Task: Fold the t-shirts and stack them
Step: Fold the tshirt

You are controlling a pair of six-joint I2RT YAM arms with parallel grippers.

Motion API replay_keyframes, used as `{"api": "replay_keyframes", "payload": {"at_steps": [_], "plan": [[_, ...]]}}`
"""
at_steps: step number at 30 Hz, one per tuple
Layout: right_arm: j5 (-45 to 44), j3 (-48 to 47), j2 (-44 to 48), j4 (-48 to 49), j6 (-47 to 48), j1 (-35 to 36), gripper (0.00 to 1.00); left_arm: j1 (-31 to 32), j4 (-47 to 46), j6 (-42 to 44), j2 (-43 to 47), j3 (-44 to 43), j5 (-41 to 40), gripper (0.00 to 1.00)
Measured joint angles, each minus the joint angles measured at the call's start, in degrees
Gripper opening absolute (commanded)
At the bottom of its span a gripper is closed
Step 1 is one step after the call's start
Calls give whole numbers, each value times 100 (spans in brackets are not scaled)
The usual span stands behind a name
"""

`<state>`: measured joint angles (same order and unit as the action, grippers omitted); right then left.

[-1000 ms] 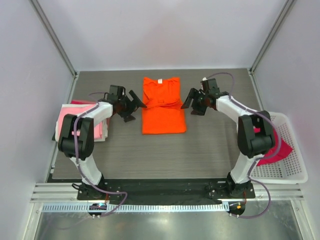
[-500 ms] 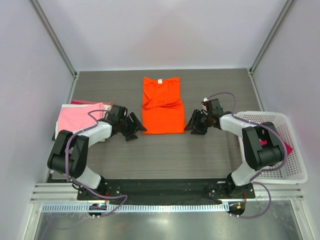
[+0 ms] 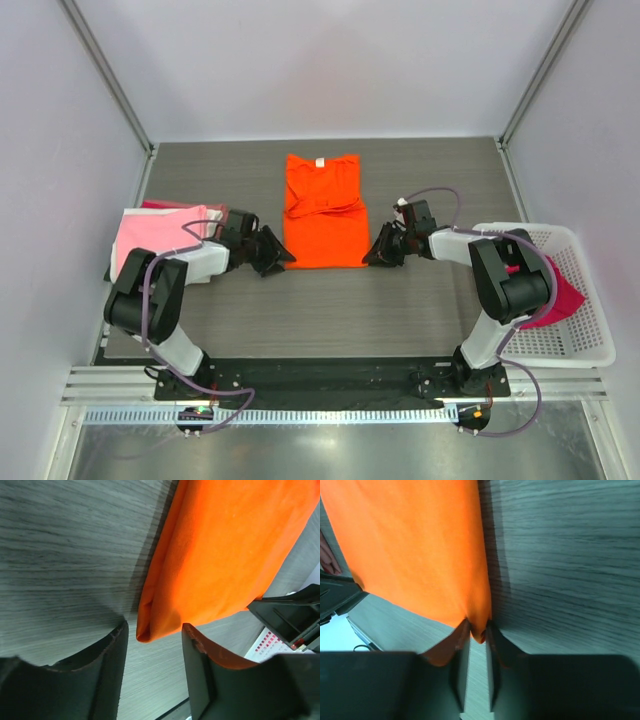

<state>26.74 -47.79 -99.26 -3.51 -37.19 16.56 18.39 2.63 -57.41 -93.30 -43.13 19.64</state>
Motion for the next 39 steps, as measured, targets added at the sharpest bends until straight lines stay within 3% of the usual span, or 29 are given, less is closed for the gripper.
{"api": "replay_keyframes", "payload": {"at_steps": [4, 5, 7, 8, 17, 30, 39], "plan": [[-26, 0, -31, 11, -17, 2, 14, 0, -157, -76, -127, 0, 35, 37], [-37, 0, -35, 11, -20, 2, 13, 0, -210, -92, -164, 0, 55, 26], [-46, 0, -42, 13, -17, 11, 6, 0, -291, -98, -249, 2, 52, 17], [-50, 0, -42, 13, -20, 11, 3, 0, -323, -107, -293, 7, 72, 0], [-33, 142, 214, -50, -15, 20, 1, 2, -420, -79, -46, 264, 151, 0], [-55, 140, 3383, -1655, 114, 125, 1, 70, 1123, -22, 2907, 39, 614, 0], [-59, 334, 4846, -2627, 48, 140, 1, 706, 1943, -271, 4371, 391, 654, 0]]}}
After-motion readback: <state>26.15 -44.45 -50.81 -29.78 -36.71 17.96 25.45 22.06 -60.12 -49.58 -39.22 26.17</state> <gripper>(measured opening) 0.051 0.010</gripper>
